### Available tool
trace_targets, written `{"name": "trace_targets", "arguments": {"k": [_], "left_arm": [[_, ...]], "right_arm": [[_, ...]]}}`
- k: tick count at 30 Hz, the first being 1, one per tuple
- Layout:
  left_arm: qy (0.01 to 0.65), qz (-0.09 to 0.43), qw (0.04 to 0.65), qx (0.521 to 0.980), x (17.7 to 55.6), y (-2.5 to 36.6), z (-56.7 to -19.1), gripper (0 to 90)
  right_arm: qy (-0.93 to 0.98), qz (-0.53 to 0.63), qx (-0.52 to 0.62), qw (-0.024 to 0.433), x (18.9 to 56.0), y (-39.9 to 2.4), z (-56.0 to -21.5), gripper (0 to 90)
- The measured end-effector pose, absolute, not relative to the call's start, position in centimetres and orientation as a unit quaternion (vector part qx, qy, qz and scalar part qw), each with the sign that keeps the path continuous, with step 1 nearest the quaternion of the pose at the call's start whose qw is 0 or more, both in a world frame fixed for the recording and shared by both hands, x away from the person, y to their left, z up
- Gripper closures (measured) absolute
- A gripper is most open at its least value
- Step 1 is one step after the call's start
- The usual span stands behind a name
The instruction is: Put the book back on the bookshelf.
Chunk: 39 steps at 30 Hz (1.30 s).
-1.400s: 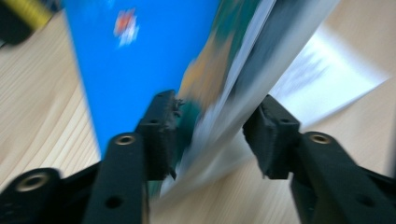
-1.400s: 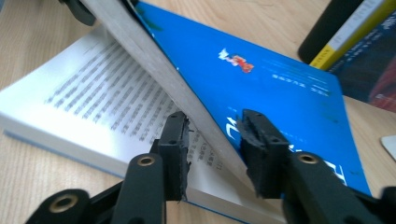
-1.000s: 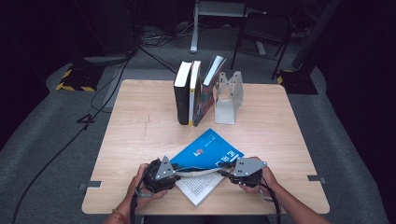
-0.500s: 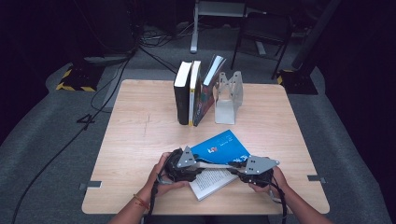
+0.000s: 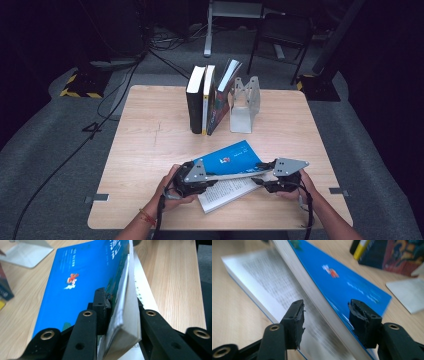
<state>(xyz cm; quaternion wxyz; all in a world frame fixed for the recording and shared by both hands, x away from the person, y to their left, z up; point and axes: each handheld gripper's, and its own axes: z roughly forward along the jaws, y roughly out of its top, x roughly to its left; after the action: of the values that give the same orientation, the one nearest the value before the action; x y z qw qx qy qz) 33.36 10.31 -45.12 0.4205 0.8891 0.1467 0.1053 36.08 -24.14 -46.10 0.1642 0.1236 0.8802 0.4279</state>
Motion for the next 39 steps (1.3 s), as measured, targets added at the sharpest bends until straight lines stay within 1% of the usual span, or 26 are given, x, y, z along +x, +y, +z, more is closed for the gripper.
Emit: {"name": "trace_targets", "arguments": {"k": [2,4,6,7,9,11,12,16,18,20,23,25,26,27,29,30,31,32,33,34,35,39], "left_arm": [[0.156,0.097,0.416,0.891,34.0,11.6,-45.3,73.5],[0.174,0.101,0.412,0.889,34.4,12.7,-45.3,70.0],[0.189,0.115,0.402,0.888,34.2,13.5,-45.0,61.8],[0.193,0.120,0.400,0.888,33.9,13.6,-44.8,57.6],[0.184,0.131,0.408,0.884,32.7,13.5,-44.1,55.9],[0.171,0.157,0.398,0.887,31.5,12.8,-43.2,56.3],[0.173,0.159,0.397,0.888,31.1,12.4,-42.9,54.5],[0.175,0.158,0.387,0.891,30.4,11.0,-42.5,50.4],[0.178,0.161,0.381,0.893,30.3,10.7,-42.6,49.8],[0.191,0.157,0.359,0.900,30.6,9.8,-43.2,43.8],[0.206,0.146,0.343,0.905,30.7,9.2,-43.5,39.7],[0.214,0.148,0.333,0.906,30.9,8.8,-44.0,40.5],[0.221,0.156,0.328,0.905,31.1,8.7,-44.3,42.6],[0.227,0.160,0.321,0.906,31.2,8.7,-44.5,45.5],[0.230,0.163,0.317,0.906,31.3,8.8,-44.6,55.1],[0.232,0.171,0.312,0.905,31.3,8.9,-44.8,55.1],[0.228,0.172,0.306,0.908,31.4,9.1,-44.8,61.2],[0.224,0.172,0.302,0.911,31.4,9.1,-44.9,62.7],[0.221,0.171,0.295,0.914,31.3,9.1,-44.9,63.6],[0.218,0.173,0.293,0.915,31.3,9.1,-45.0,64.2],[0.218,0.173,0.296,0.914,31.3,9.1,-45.0,64.4],[0.214,0.159,0.320,0.909,31.7,10.0,-44.7,67.1]], "right_arm": [[0.877,0.440,0.126,0.149,36.6,-23.8,-46.3,57.5],[0.883,0.429,0.104,0.162,36.4,-23.0,-45.9,65.2],[0.886,0.420,0.081,0.182,35.8,-22.0,-45.6,71.1],[0.887,0.416,0.076,0.186,35.5,-21.6,-45.5,72.4],[0.888,0.413,0.073,0.189,35.2,-21.1,-45.5,73.5],[0.888,0.411,0.071,0.192,34.9,-20.7,-45.4,74.1],[0.888,0.412,0.073,0.192,34.8,-20.6,-45.3,74.1],[0.891,0.404,0.076,0.192,34.3,-20.0,-45.0,74.7],[0.893,0.402,0.075,0.188,34.1,-19.7,-44.9,75.0],[0.895,0.399,0.071,0.188,33.6,-18.9,-44.6,75.6],[0.895,0.399,0.068,0.185,33.2,-18.3,-44.3,75.7],[0.895,0.401,0.063,0.182,32.9,-17.8,-44.2,76.0],[0.894,0.405,0.058,0.182,32.8,-17.7,-44.2,76.1],[0.891,0.411,0.054,0.184,32.7,-17.6,-44.2,76.0],[0.891,0.411,0.050,0.188,32.5,-17.4,-44.4,76.0],[0.891,0.411,0.050,0.188,32.5,-17.4,-44.4,76.0],[0.891,0.411,0.047,0.187,32.3,-17.4,-44.6,75.1],[0.886,0.424,0.051,0.181,32.4,-17.6,-44.9,72.0],[0.881,0.436,0.052,0.175,32.5,-17.9,-45.0,67.6],[0.879,0.441,0.056,0.174,32.6,-18.1,-45.1,61.1],[0.880,0.439,0.057,0.175,32.9,-18.4,-45.2,57.4],[0.878,0.439,0.054,0.185,34.1,-19.7,-45.9,56.0]]}}
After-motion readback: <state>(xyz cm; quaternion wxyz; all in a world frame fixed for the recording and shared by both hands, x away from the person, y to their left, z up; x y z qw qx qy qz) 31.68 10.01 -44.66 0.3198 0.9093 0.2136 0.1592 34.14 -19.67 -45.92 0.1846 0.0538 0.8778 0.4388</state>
